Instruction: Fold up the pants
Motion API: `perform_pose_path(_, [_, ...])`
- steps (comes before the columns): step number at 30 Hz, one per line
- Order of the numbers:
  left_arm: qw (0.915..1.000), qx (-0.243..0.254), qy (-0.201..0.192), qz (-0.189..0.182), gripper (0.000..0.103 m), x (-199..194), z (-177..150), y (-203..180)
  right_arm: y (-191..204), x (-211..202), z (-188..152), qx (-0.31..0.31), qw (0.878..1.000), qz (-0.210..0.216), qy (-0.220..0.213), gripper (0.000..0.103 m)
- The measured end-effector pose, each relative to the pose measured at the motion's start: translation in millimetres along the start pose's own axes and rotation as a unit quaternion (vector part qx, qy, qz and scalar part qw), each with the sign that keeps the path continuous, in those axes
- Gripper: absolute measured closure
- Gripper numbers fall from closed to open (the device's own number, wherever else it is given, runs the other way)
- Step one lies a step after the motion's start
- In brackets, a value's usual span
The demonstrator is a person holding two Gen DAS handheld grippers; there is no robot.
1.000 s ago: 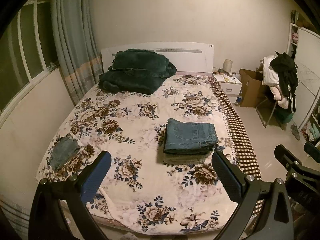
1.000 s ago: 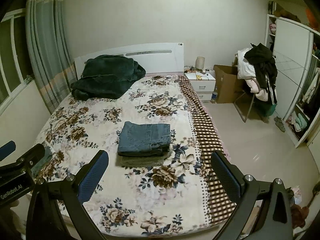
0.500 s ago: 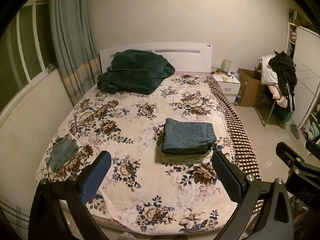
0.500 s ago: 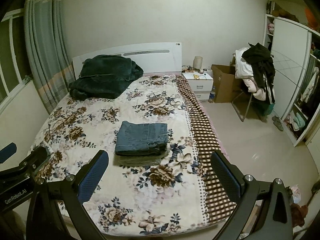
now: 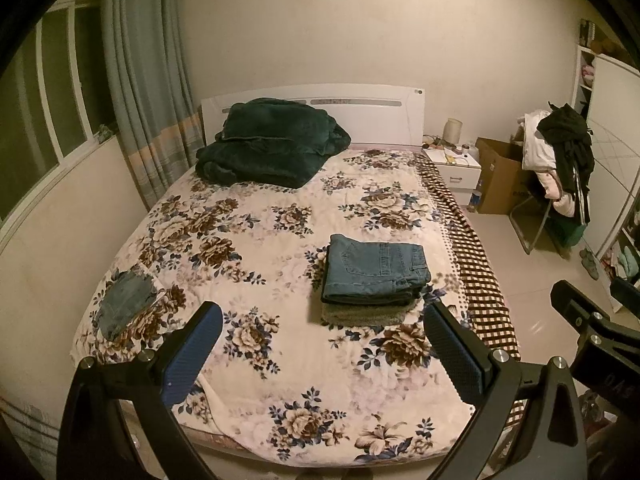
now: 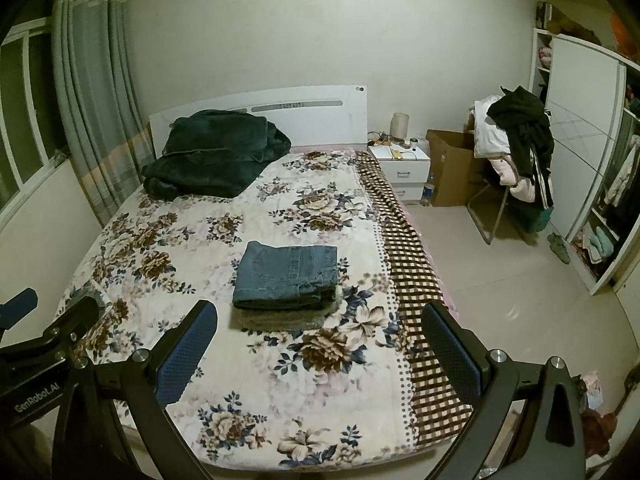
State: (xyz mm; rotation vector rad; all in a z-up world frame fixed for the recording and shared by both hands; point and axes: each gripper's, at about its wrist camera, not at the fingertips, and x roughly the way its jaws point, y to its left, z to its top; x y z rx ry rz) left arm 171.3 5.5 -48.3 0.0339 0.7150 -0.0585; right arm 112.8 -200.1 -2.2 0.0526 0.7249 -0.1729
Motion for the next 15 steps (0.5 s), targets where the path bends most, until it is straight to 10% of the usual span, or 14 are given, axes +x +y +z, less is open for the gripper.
perform_pose_path(15, [1.0, -0.008, -0.005, 0.0, 0.0, -5.0, 0.6, 5.7, -1.4, -3.0, 4.8, -0.001, 1.0, -0.001, -0.002, 0.0])
